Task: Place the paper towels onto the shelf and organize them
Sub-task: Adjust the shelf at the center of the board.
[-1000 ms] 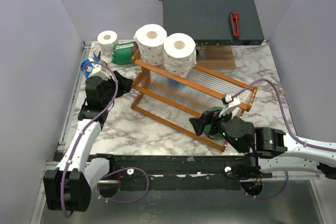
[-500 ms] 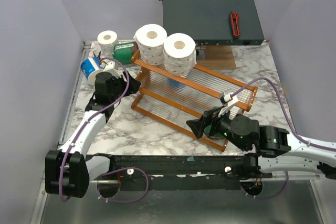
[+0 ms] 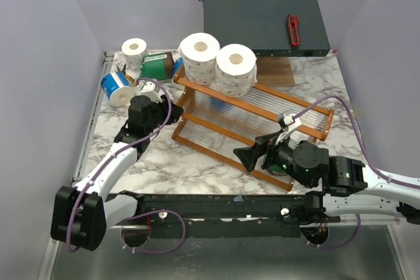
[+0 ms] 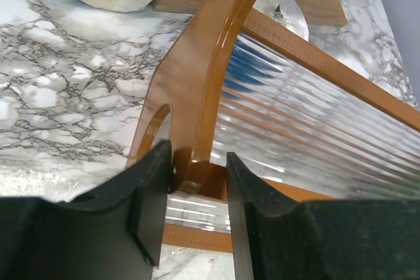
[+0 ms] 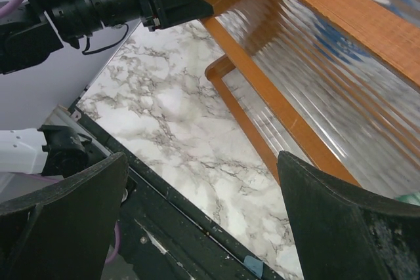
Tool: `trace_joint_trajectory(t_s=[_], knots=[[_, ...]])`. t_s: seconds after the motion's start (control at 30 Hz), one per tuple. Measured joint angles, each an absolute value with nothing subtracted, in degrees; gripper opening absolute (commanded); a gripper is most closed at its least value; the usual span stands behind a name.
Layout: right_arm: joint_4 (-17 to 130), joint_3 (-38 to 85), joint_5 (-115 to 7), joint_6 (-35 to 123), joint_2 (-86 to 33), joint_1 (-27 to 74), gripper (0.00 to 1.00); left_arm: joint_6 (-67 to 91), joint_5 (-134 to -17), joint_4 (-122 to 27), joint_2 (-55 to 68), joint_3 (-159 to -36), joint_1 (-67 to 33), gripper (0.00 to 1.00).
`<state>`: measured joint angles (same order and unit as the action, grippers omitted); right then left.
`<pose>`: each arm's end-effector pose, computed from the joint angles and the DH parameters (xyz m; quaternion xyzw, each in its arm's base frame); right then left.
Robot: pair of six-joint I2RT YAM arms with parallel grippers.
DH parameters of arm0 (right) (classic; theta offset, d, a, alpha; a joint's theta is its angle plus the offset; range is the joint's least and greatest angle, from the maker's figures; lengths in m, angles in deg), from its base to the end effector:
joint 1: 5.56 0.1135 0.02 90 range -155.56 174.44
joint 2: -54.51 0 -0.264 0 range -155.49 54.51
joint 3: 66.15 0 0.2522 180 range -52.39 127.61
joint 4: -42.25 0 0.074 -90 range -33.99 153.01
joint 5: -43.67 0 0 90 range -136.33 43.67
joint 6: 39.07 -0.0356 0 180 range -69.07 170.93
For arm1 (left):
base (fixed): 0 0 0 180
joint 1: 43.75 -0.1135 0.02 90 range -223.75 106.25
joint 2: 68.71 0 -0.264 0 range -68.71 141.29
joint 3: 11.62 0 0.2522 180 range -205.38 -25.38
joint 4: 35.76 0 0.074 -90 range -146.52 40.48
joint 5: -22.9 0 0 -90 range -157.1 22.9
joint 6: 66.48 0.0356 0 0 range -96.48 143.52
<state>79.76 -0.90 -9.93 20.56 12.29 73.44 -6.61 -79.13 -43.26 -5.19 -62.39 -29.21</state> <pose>0.0505 0.1491 0.3639 -0.1349 0.7632 0.3319 0.5378 0.2405 -0.0700 0.2565 -0.0513 0.8165 -0.2956 0.4933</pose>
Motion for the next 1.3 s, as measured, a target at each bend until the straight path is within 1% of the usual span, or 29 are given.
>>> trace_joint_trajectory(t_s=[0.3,0.5,0.73,0.9,1.07,1.17,1.3], knots=[[79.78,-0.90,-10.02,20.52,12.31,73.44,0.98,-9.32,-77.95,-39.48,-9.21,-57.65,-25.80,0.20],[79.78,-0.90,-9.99,20.50,12.29,73.44,0.98,-12.32,-75.92,-36.97,-14.06,-52.95,-22.32,0.11],[79.93,-0.93,-9.32,19.36,12.88,73.44,1.00,-14.83,-71.59,-32.60,-19.66,-47.16,-19.28,0.07],[80.83,-2.22,-5.16,15.95,15.00,73.44,1.00,-15.12,-68.90,-31.37,-20.44,-46.09,-17.40,0.06],[83.14,-5.97,0.82,11.25,19.89,73.44,1.00,-15.73,-66.67,-28.99,-19.50,-45.46,-14.74,0.04],[86.01,-7.79,4.39,7.93,22.89,73.44,1.00,-16.30,-65.56,-26.78,-18.76,-44.78,-13.45,0.01],[90.62,-8.29,9.37,2.86,22.98,73.44,1.00,-16.82,-64.11,-24.75,-18.72,-43.75,-12.81,0.00]])
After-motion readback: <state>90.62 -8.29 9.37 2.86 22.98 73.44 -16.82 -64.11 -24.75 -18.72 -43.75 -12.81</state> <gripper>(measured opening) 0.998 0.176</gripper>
